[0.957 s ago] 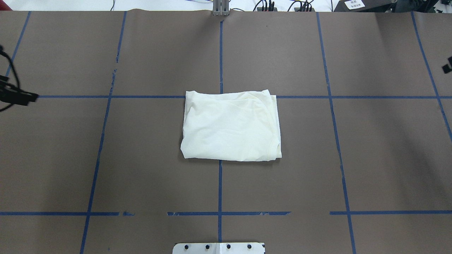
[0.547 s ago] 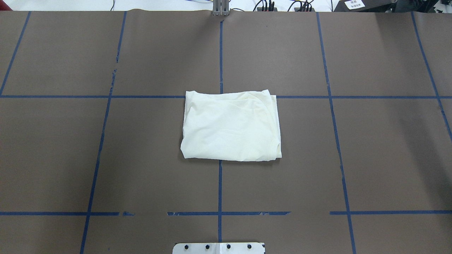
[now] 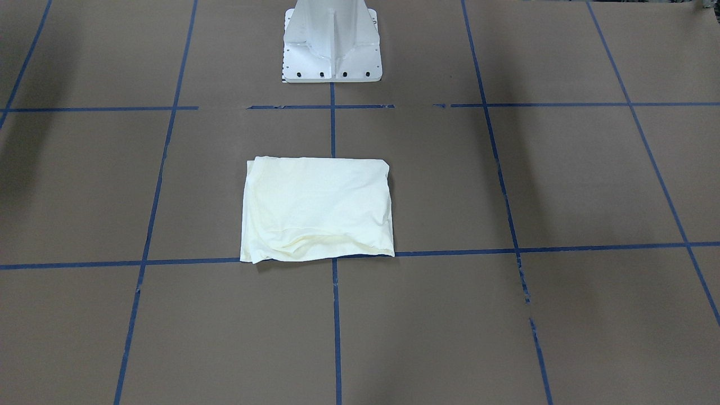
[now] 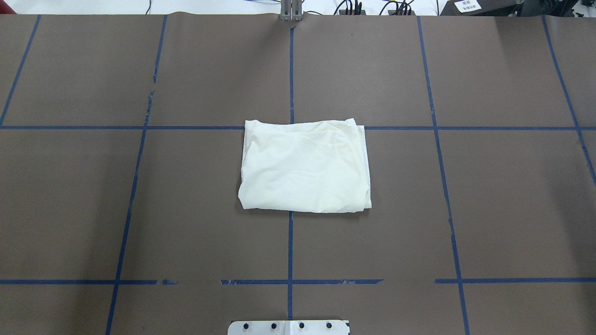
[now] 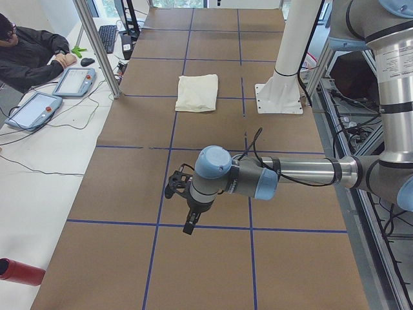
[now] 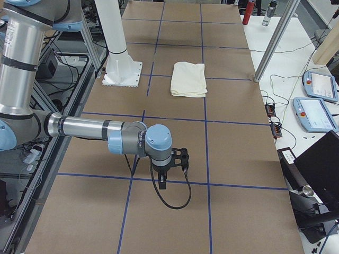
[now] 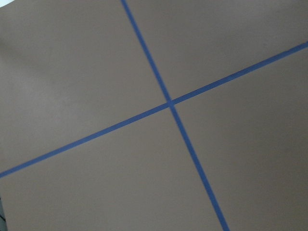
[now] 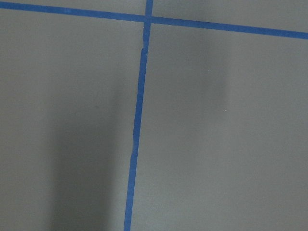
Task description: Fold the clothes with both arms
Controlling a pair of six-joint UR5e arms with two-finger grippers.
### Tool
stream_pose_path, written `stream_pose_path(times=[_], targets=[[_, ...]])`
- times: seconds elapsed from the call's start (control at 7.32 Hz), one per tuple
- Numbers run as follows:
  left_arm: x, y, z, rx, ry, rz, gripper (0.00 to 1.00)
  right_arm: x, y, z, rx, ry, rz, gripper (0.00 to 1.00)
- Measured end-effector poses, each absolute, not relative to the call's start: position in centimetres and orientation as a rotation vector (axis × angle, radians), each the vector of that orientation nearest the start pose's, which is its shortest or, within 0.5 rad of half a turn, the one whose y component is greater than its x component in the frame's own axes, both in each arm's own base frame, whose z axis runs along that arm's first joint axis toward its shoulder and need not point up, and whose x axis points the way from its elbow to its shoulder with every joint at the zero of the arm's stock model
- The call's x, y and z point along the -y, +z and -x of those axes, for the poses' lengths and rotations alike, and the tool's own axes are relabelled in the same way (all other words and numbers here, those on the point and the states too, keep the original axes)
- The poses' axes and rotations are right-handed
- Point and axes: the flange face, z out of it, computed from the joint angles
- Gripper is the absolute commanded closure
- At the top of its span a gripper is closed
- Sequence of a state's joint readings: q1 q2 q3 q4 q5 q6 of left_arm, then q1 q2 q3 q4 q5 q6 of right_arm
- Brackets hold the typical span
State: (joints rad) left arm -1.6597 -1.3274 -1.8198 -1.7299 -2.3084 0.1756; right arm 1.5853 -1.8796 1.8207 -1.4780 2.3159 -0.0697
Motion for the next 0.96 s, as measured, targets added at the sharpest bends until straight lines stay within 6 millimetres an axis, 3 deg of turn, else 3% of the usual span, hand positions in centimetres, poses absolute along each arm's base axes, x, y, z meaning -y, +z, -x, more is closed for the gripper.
stream_pose_path(times=[0.27, 0.68, 0.96], targets=[[37.8, 62.8, 10.4, -0.749, 0.100, -0.204, 0.01, 35.8, 66.5, -7.3, 0.738, -0.063, -0.064, 0.00], [37.7, 62.6, 9.9, -0.755, 0.121, -0.220, 0.01, 35.6, 66.6, -7.2, 0.749, -0.050, -0.038, 0.00], [38.1, 63.0, 6.6, -0.763, 0.191, -0.165, 0.01, 35.3, 66.0, -7.3, 0.743, -0.031, 0.009, 0.00]])
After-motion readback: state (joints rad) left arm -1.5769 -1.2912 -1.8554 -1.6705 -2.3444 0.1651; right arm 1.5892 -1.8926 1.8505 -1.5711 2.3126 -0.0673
